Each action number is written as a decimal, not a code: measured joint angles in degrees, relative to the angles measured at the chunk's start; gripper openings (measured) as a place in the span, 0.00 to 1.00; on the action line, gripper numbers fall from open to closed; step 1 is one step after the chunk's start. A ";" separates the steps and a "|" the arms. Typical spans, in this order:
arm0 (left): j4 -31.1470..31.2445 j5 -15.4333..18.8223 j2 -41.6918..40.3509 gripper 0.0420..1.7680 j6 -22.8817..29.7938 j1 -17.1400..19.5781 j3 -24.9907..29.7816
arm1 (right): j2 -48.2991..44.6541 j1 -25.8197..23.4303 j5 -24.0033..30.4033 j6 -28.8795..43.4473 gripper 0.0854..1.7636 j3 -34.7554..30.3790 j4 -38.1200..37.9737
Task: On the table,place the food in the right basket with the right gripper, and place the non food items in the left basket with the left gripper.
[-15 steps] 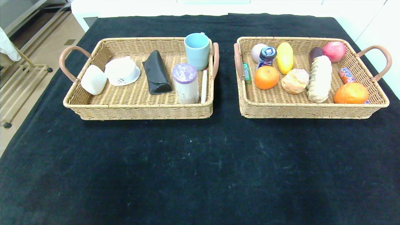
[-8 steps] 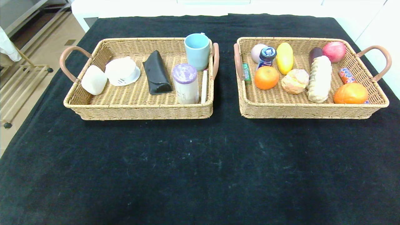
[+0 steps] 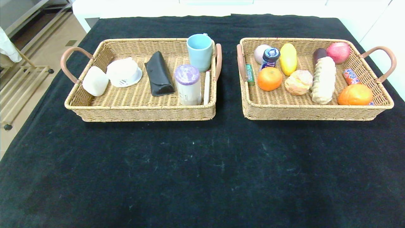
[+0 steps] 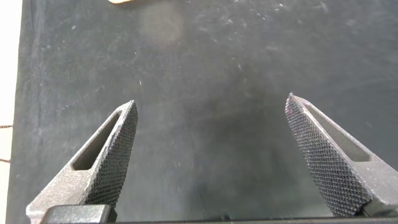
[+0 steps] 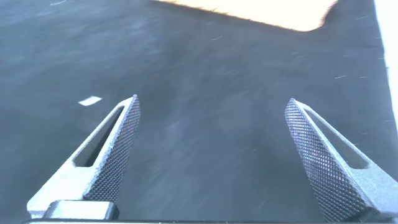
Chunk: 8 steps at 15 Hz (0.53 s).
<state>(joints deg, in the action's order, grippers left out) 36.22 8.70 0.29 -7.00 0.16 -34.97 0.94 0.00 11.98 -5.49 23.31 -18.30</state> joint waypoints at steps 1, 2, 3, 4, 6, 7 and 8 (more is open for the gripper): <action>-3.15 -0.41 -0.18 0.97 -0.05 0.00 3.12 | -0.41 0.00 -1.49 -0.02 0.96 -4.24 6.36; -7.09 -1.10 -0.27 0.97 -0.27 0.00 6.49 | -0.67 0.00 -2.34 0.04 0.96 -8.24 11.03; -12.93 -2.18 -0.29 0.97 -0.46 0.00 10.50 | -0.83 0.00 -2.95 0.20 0.96 -12.01 14.58; -18.69 -3.30 -0.34 0.97 -0.52 0.00 14.45 | -0.94 0.00 -3.34 0.61 0.96 -15.51 16.92; -27.98 -5.38 -0.40 0.97 -0.61 0.00 22.33 | -1.01 0.07 -3.58 3.49 0.96 -18.96 16.98; -30.14 -6.06 -0.40 0.97 -0.63 0.00 25.47 | -1.01 0.11 -3.91 3.93 0.96 -19.74 16.87; -31.16 -6.39 -0.43 0.97 -0.66 0.00 28.12 | -1.01 0.13 -5.40 4.01 0.96 -20.20 16.90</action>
<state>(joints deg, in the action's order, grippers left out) 5.06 2.32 -0.13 -7.66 0.16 -6.85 -0.07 0.13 6.58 -1.48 3.11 -1.40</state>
